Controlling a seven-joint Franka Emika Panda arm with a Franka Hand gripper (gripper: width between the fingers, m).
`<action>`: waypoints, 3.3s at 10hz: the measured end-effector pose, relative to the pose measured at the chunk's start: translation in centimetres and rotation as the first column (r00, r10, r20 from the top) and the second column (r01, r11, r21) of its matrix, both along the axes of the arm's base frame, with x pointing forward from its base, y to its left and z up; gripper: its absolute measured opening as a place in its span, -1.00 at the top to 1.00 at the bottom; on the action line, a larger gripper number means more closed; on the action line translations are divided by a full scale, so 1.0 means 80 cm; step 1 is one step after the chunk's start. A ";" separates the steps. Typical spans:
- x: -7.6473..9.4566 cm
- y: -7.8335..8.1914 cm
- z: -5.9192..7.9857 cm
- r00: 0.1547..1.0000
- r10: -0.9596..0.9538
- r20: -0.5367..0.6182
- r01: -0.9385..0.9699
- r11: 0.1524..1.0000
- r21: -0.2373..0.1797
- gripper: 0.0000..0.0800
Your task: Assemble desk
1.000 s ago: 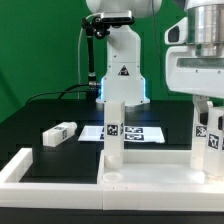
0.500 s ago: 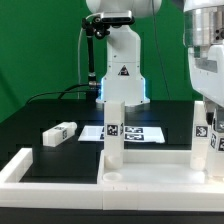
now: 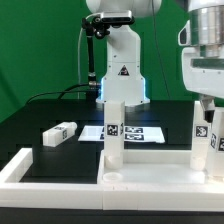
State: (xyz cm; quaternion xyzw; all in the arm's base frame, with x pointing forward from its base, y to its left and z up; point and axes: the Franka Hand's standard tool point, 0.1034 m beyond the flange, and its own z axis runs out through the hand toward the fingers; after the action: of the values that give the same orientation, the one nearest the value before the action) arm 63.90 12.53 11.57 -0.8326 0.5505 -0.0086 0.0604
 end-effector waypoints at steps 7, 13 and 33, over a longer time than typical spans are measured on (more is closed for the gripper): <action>-0.009 -0.003 -0.003 0.676 0.737 0.005 -0.733 0.673 -0.103 -0.62; -0.002 -0.031 -0.006 0.699 0.714 0.033 -0.705 0.696 -0.136 0.01; -0.006 0.006 -0.010 0.996 0.086 0.033 -0.085 0.995 -0.050 -0.62</action>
Offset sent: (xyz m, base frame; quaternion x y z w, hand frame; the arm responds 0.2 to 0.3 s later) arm 0.0000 0.0000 0.0000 0.0000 0.0000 -0.1296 0.9916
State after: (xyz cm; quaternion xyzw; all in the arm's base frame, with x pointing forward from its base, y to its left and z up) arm 63.43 12.98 10.79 -0.8564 0.5128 -0.0341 0.0501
